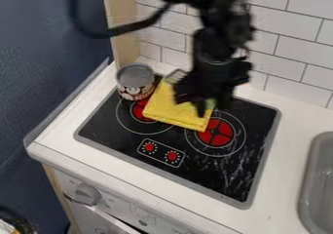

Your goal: Move the yellow spatula to the right side of the burner

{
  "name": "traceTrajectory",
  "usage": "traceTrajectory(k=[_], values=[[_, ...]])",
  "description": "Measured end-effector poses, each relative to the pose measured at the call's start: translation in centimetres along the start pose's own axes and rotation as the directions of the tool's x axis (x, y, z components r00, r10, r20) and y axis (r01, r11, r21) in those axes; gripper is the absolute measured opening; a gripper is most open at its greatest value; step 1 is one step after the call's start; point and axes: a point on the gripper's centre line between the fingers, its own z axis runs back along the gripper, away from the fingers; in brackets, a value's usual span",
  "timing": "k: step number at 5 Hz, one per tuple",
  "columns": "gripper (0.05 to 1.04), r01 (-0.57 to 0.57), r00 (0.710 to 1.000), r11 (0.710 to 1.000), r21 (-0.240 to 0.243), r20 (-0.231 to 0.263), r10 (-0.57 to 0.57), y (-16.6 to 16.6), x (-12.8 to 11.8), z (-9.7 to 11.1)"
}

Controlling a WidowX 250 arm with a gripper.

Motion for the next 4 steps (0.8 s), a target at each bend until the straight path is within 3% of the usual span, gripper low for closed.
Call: traceTrajectory(k=[1, 2, 4], values=[[0.418, 0.082, 0.997, 0.996, -0.020, 0.002, -0.082, -2.6, -0.5, -0.6], [0.418, 0.164, 0.986, 0.986, 0.002, -0.033, -0.164, -4.4, -1.7, -2.8], [0.418, 0.202, 0.977, 0.979, -0.004, -0.070, -0.202, -5.8, -3.3, -4.8]])
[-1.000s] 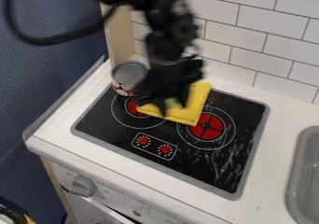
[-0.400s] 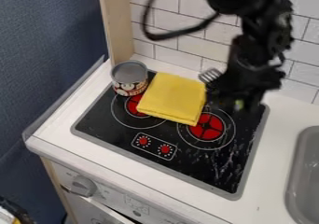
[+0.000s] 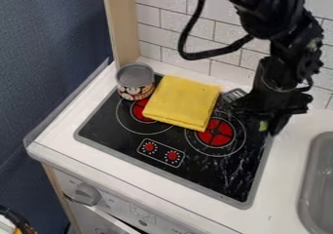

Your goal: Move the yellow spatula to the right side of the burner

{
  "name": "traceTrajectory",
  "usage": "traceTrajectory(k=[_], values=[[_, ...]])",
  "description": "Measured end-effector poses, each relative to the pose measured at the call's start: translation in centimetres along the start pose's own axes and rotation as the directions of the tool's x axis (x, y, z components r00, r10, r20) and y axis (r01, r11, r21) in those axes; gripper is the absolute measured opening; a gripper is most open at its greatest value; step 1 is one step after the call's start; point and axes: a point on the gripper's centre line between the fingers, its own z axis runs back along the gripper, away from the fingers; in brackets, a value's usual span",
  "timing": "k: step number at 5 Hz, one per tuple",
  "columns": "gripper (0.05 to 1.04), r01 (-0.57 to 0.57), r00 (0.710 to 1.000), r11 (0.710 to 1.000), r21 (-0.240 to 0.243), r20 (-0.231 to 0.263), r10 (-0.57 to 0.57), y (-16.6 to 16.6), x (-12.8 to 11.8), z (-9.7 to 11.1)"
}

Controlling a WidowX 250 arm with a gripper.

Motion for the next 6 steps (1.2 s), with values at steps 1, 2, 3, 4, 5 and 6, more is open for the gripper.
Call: traceTrajectory(k=[1, 2, 3, 4, 5, 6], values=[[0.418, -0.013, 1.000, 0.999, 0.031, -0.006, 0.013, 0.4, -0.2, -1.0], [0.418, -0.025, 1.000, 0.998, 0.062, -0.001, 0.026, 0.5, 0.0, -1.8], [0.496, -0.036, 0.999, 0.996, 0.081, -0.001, 0.037, 0.6, 0.0, -2.3], [0.812, -0.044, 0.999, 0.993, 0.105, -0.003, 0.044, 0.8, 0.1, -2.4], [1.010, -0.066, 0.998, 0.988, 0.136, 0.030, 0.062, 1.2, 0.7, -2.3], [1.010, -0.093, 0.995, 0.981, 0.171, 0.053, 0.085, 1.7, 1.0, -2.1]])
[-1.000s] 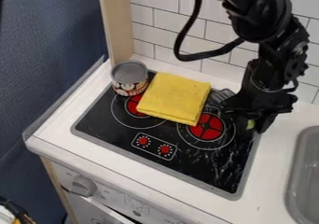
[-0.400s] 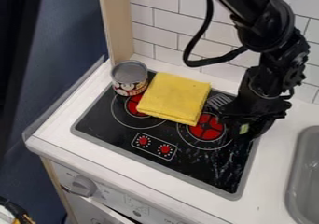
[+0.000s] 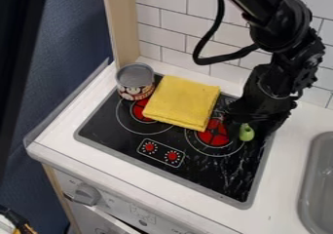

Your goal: Move the yellow spatula to the right side of the burner

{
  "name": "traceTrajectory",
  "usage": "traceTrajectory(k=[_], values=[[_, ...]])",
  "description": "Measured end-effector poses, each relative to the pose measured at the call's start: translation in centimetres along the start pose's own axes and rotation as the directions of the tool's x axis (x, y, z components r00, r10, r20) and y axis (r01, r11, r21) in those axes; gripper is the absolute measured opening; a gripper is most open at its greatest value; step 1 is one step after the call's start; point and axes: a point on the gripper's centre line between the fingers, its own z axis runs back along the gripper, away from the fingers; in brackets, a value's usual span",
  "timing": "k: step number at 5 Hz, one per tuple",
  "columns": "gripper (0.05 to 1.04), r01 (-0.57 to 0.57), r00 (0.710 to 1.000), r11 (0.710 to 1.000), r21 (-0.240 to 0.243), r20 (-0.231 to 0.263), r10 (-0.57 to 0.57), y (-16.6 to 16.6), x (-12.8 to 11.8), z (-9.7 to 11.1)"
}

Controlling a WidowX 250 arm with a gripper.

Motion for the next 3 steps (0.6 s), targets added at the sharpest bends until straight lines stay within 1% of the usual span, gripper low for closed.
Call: traceTrajectory(k=[1, 2, 3], values=[[1.002, -0.022, 1.000, 1.000, -0.007, 0.006, 0.022, 0.2, 0.2, 0.9], [1.001, -0.072, 0.997, 0.993, -0.088, 0.021, 0.074, 0.1, 1.3, 4.7], [1.001, -0.135, 0.990, 0.980, -0.144, 0.016, 0.139, 0.9, 3.0, 7.0]])
